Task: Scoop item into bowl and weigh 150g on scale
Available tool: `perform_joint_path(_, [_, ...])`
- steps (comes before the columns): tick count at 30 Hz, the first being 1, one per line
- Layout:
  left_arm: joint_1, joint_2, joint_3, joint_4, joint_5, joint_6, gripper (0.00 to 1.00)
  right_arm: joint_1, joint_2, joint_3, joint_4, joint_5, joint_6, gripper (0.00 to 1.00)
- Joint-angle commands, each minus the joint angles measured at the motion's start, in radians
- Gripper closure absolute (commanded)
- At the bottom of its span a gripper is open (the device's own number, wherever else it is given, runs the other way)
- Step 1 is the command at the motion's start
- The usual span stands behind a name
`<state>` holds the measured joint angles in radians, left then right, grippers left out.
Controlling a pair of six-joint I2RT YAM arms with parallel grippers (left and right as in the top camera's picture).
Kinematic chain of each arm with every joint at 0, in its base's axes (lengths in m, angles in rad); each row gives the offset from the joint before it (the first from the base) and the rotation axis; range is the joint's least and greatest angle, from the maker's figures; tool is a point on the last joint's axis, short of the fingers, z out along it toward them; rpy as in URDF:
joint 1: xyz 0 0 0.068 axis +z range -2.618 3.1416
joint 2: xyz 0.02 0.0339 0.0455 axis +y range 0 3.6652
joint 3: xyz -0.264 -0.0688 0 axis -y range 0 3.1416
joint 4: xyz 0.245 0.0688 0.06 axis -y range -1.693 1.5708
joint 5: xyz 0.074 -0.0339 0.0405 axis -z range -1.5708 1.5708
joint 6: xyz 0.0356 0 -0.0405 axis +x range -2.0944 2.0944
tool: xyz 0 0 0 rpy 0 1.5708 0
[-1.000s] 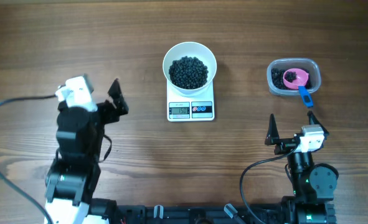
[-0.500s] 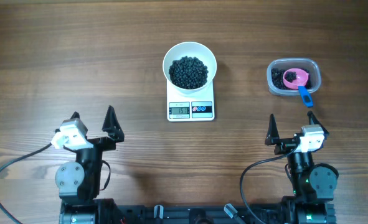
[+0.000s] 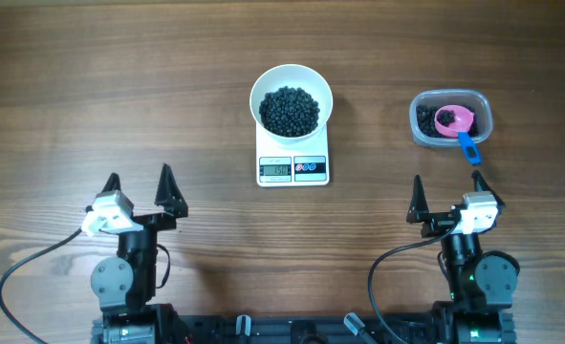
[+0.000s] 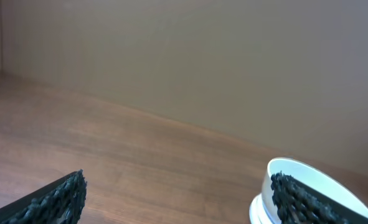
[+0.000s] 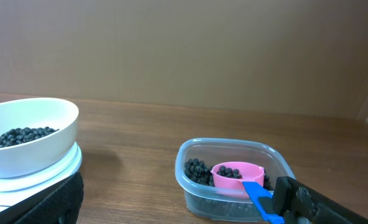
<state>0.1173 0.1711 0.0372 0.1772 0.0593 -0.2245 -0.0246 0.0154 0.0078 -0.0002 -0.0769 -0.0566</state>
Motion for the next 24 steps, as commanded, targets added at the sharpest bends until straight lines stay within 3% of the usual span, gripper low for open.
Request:
perform_joint_path(1, [0.006, -0.010, -0.031, 0.025, 0.019, 0.012, 0.00, 0.006, -0.011, -0.002, 0.000, 0.017, 0.005, 0.00])
perform_joint_path(11, [0.006, -0.010, -0.031, 0.013, 0.035, 0.013, 0.00, 0.006, -0.011, -0.002, 0.000, 0.017, 0.005, 0.00])
perform_joint_path(13, [0.006, -0.010, -0.031, 0.006, 0.079, 0.064, 0.00, 0.006, -0.011, -0.002, 0.000, 0.017, 0.005, 0.00])
perform_joint_path(18, [0.011, -0.165, -0.031, -0.175, 0.108, 0.094, 0.00, 0.006, -0.011, -0.002, 0.000, 0.017, 0.005, 0.00])
perform_joint_path(24, [0.012, -0.168, -0.031, -0.220, 0.148, 0.117, 0.00, 0.006, -0.011, -0.002, 0.000, 0.017, 0.005, 0.00])
